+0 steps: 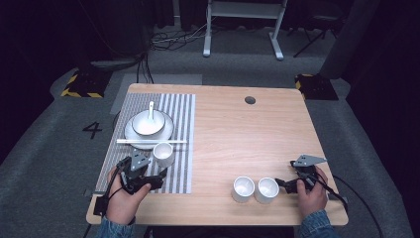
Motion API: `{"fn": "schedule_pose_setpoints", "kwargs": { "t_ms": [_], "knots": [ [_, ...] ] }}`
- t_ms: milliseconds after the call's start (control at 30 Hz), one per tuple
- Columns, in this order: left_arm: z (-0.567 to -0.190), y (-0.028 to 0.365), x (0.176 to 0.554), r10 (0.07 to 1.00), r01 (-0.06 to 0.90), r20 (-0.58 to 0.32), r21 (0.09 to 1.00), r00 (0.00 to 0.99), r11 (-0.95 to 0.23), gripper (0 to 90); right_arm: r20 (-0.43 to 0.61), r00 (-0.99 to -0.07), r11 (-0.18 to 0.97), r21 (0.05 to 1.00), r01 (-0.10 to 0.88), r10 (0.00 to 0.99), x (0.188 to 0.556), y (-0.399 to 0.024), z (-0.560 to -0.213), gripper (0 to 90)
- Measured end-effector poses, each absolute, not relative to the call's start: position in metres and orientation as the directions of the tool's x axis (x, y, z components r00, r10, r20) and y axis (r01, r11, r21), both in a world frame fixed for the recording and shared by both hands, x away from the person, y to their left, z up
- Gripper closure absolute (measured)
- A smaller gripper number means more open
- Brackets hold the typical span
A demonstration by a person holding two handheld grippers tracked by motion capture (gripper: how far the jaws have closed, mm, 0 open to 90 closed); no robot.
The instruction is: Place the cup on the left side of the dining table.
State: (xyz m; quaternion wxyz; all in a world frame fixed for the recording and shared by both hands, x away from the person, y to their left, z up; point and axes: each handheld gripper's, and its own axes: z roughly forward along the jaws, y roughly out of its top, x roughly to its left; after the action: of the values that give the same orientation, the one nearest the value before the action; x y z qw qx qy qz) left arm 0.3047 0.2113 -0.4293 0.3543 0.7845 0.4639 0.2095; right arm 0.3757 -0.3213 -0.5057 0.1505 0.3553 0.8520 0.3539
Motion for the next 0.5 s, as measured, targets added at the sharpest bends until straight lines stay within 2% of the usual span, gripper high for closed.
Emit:
{"fn": "schedule_pose_setpoints", "kwargs": {
  "t_ms": [500],
  "knots": [
    [-0.445,0.229,0.285,0.878,0.619,0.001,0.708,0.479,-0.339,18.5,-0.005,-0.702,0.497,0.710,0.499,0.712,0.376,-0.321,-0.506,0.0]
  ]
}}
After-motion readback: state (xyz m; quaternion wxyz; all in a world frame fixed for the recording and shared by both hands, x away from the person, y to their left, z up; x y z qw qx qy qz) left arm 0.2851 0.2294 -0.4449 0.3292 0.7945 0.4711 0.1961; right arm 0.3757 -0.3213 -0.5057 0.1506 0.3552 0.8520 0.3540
